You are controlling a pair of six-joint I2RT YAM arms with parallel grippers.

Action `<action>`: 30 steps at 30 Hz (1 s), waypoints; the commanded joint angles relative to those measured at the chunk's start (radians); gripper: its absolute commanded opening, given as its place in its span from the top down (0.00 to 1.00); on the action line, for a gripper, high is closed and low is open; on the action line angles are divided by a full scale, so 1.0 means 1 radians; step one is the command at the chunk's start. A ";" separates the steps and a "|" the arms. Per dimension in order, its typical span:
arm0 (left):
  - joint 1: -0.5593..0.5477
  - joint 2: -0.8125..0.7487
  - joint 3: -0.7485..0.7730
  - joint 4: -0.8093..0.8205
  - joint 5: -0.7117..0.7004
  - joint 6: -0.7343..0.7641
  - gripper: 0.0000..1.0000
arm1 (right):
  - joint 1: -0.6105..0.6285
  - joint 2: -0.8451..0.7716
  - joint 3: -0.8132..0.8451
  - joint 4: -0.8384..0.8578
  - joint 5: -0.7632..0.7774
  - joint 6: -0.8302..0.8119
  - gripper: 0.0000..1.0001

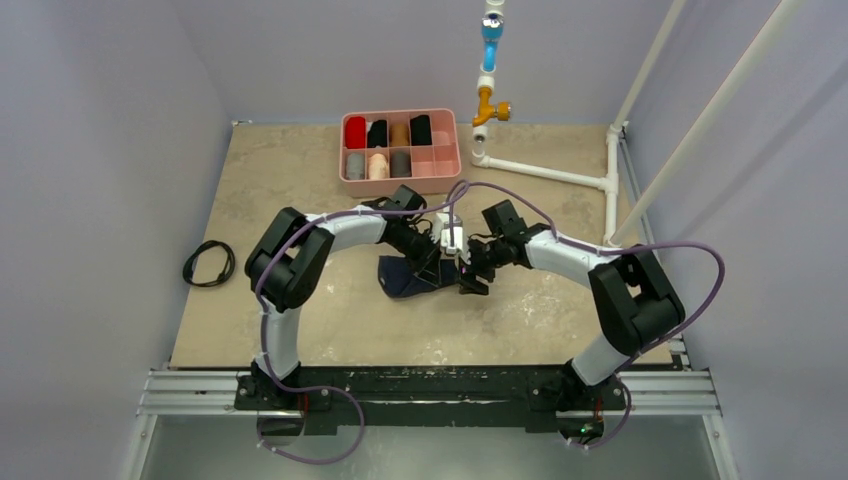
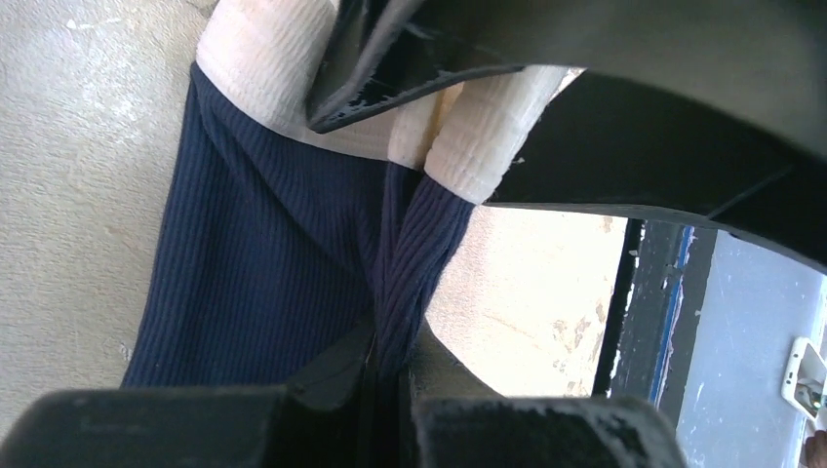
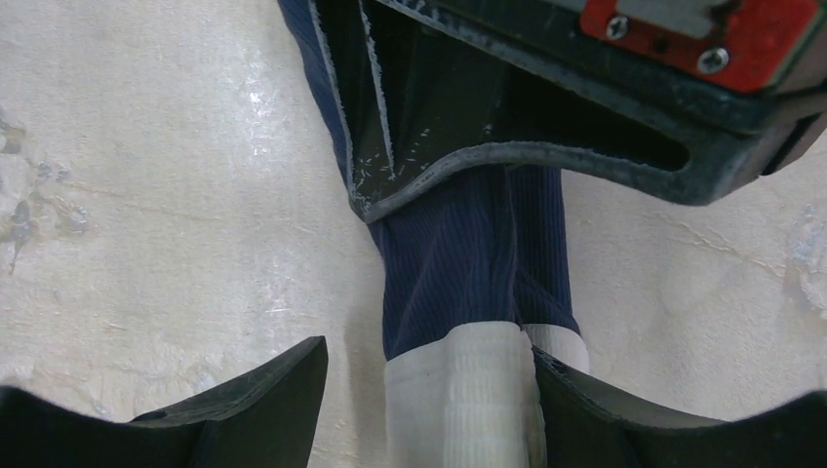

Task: Roll the underwear
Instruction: Fold the underwear at the center of the board.

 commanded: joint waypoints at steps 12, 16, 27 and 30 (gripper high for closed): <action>0.009 -0.010 0.022 -0.013 0.068 0.035 1.00 | 0.017 0.094 0.098 -0.056 0.030 0.001 0.58; 0.014 -0.011 0.022 -0.018 0.076 0.031 1.00 | 0.016 0.126 0.109 -0.069 0.029 0.004 0.70; 0.027 0.000 0.031 -0.052 0.047 0.006 1.00 | 0.007 0.193 0.140 -0.138 0.007 0.021 0.89; 0.039 0.024 0.055 -0.078 0.056 -0.006 1.00 | -0.016 0.217 0.153 -0.176 -0.019 0.017 0.89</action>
